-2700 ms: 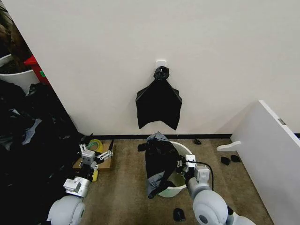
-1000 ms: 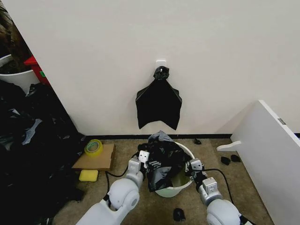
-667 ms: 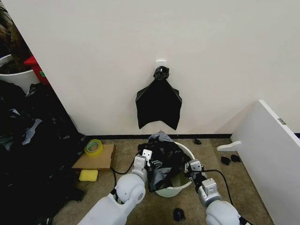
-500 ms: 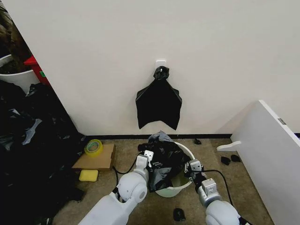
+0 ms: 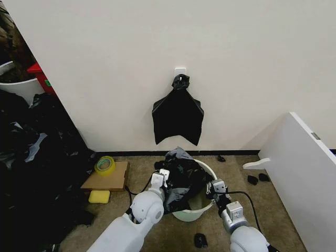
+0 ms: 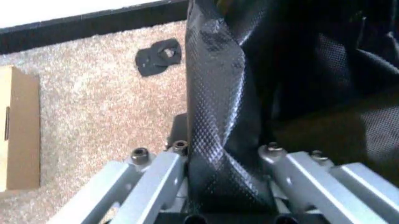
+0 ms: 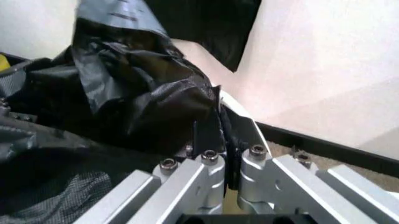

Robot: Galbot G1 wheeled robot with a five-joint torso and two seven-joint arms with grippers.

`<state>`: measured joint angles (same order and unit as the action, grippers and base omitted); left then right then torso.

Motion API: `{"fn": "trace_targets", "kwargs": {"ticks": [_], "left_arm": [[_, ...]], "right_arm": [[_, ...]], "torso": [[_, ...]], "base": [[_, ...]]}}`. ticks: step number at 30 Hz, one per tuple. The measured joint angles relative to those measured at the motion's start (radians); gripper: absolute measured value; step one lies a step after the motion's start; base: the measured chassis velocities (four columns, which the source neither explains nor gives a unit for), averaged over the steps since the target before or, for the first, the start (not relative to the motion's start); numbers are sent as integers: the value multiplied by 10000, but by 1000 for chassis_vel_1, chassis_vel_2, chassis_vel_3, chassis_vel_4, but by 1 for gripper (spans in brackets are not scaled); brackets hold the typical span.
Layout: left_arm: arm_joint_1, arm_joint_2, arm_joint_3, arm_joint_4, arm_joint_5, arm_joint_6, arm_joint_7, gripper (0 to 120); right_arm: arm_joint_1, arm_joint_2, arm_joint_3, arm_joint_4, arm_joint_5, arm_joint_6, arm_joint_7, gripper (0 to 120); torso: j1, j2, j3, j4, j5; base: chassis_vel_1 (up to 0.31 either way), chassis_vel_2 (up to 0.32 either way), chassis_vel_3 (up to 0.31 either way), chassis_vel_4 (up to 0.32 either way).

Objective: Place the garbage bag over the trash bin.

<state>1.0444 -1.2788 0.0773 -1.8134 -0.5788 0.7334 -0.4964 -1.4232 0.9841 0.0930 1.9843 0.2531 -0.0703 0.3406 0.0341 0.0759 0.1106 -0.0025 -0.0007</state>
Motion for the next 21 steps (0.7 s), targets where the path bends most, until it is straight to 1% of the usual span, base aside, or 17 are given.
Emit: {"fn": "trace_targets", "kwargs": {"ticks": [2,4,5,6,8,9,12,13,14,16,17,18,19,21], "left_arm": [[173,152,-193,-291,-111,5,13,6],[229,217,-261,-427,-136,11,29,4],[366,408,-445,-746,-147,16,109,4],[805,970,-899,-1471,9,-115,541,2],[1196,1530,-1330,-2008,320,-319,1067,1],[1196,1530,-1330,-2008,320,-319,1067,1],[1627,2291,-1779,-2748,912,-636,1821,1],[1627,2291,-1779,-2748,912,-636,1821,1],[1697,2607,-1871,-3032,1081,-759,2137,1],[1822,2925,-1956,-3313,1311,-953,2647,1],[1973,3150,-2010,-3558,1426,-1122,3148,1],[1973,3150,-2010,-3558,1426,-1122,3148,1],[2113,3315,-2064,-3776,1428,-1304,3490,1],[2172,3374,-2084,-3873,1405,-1405,3583,1]], "right_arm": [[-27,16,45,7,-11,478,-344,0],[-30,20,69,7,-16,606,-445,0],[-30,23,137,7,-17,919,-659,0],[-19,-11,320,12,132,1444,-1106,0],[20,-53,496,14,385,1699,-1436,0],[20,-53,496,14,385,1699,-1436,0],[67,-18,766,15,1085,1752,-1547,0],[67,-18,766,15,1085,1752,-1547,0],[-35,42,970,54,1486,1651,-1472,0],[-158,82,1148,109,1957,1435,-1247,0],[-200,88,1247,146,2393,1202,-1046,0],[-200,88,1247,146,2393,1202,-1046,0],[-227,89,1306,166,2734,1027,-894,0],[-243,89,1324,172,2846,965,-846,0]], "torso": [[1,0,2,-4,-7],[1,0,2,-4,-8],[0,0,2,-3,-3],[0,0,2,1,-1],[0,0,2,0,1],[0,0,2,0,1],[0,0,2,6,-1],[0,0,2,6,-1],[0,0,2,3,0],[0,-1,2,-7,-2],[1,0,2,-4,1],[1,0,2,-4,1],[0,0,2,0,0],[0,-1,2,2,-2]], "base": [[0,0,0,0],[0,0,0,0],[0,0,0,0],[0,0,0,0],[0,0,0,0],[0,0,0,0],[0,0,0,0],[0,0,0,0],[0,0,0,0],[0,0,0,0],[0,0,0,0],[0,0,0,0],[0,0,0,0],[0,0,0,0]]}}
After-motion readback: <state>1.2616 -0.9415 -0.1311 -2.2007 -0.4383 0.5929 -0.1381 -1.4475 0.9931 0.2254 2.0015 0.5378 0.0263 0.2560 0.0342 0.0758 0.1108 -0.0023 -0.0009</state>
